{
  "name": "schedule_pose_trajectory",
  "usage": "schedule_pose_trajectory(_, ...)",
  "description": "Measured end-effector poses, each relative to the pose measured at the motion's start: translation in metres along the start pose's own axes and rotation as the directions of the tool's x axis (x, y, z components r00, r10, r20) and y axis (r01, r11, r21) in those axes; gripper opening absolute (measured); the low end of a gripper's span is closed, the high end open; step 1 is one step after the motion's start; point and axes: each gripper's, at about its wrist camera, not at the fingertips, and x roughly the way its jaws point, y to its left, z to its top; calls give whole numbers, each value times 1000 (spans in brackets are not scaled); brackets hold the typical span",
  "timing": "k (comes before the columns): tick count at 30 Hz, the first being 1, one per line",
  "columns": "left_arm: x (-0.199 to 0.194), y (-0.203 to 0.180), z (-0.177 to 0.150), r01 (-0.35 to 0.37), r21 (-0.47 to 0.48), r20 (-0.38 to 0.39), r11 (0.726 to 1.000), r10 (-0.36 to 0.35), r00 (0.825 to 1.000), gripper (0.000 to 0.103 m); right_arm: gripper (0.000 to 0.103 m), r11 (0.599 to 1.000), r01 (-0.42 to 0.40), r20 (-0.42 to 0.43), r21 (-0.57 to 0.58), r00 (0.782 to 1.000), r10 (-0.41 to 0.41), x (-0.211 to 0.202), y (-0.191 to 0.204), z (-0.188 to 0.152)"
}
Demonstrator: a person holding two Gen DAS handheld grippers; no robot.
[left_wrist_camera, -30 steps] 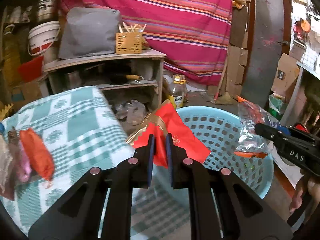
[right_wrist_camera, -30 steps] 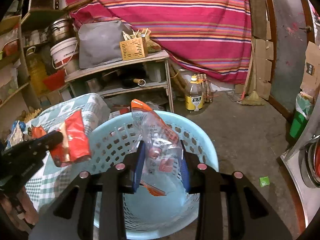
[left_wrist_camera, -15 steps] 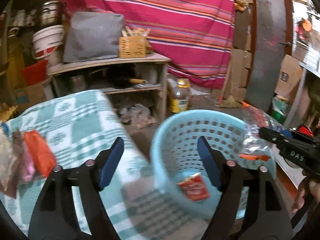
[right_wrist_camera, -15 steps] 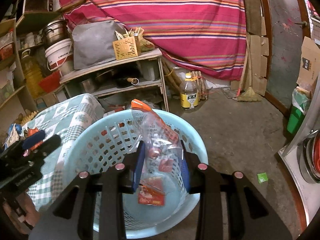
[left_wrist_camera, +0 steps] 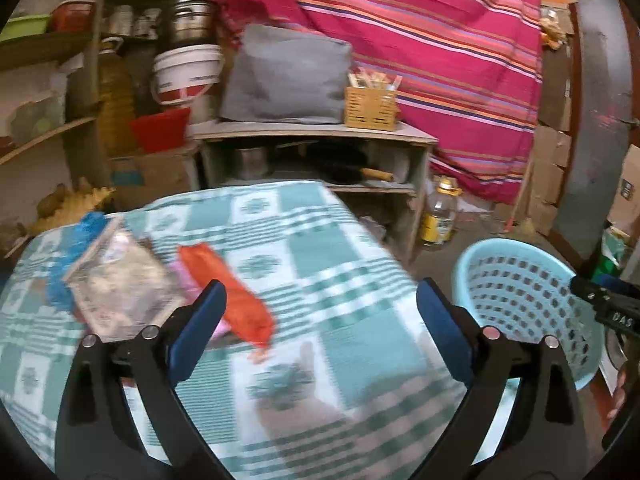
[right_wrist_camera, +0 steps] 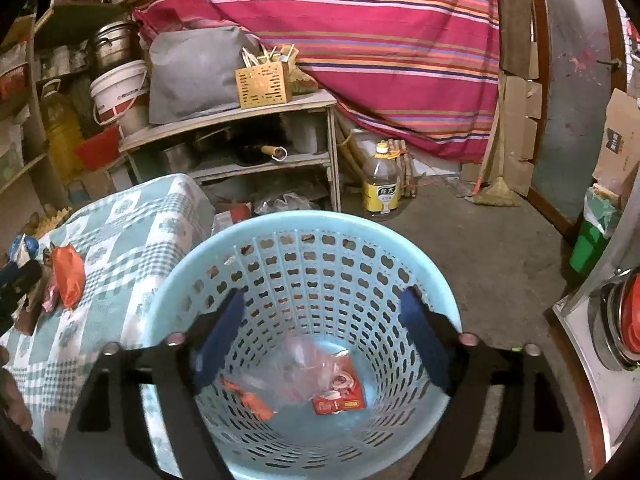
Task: Collect trash
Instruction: 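Open both tools over the blue basket, dropping the red bag and clear bag, then grasp the printed snack bag with the left tool while the right tool grasps the pink wrapper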
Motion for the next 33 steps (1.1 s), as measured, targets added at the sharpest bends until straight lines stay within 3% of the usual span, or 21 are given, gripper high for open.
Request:
schedule_pose_trajectory(3, -7, 29, 0, -50, -32, 5, 998, 50, 999, 95, 88, 1000, -27, 33, 8, 999, 27, -9, 17, 2)
schedule_pose_trajectory(9, -13, 87, -6, -147, -102, -7, 984, 147, 989, 95, 88, 995, -90, 55, -51, 994, 93, -16, 75, 2)
schedule_pose_trajectory(16, 6, 142, -16, -172, -178, -107, 969, 155, 982, 92, 88, 982, -141, 18, -126, 989, 144, -8, 132, -5)
schedule_pose_trajectory(19, 19, 154, -19, -137, -202, -155, 970, 107, 982, 82, 88, 976, -157, 8, -149, 987, 160, -6, 150, -7)
schedule_pose_trajectory(22, 32, 158, -23, -73, -231, -205, 970, 24, 978, 63, 88, 970, -166, -3, -176, 986, 168, -3, 165, -10)
schedule_pose_trajectory(27, 33, 155, -25, -73, -195, -221, 978, 28, 975, 17, 88, 963, -171, -13, -209, 985, 173, 1, 182, -13)
schedule_pose_trajectory(33, 15, 164, -27, -73, -164, -198, 984, 39, 979, 3, 88, 953, -180, -20, -242, 983, 181, 3, 202, -17)
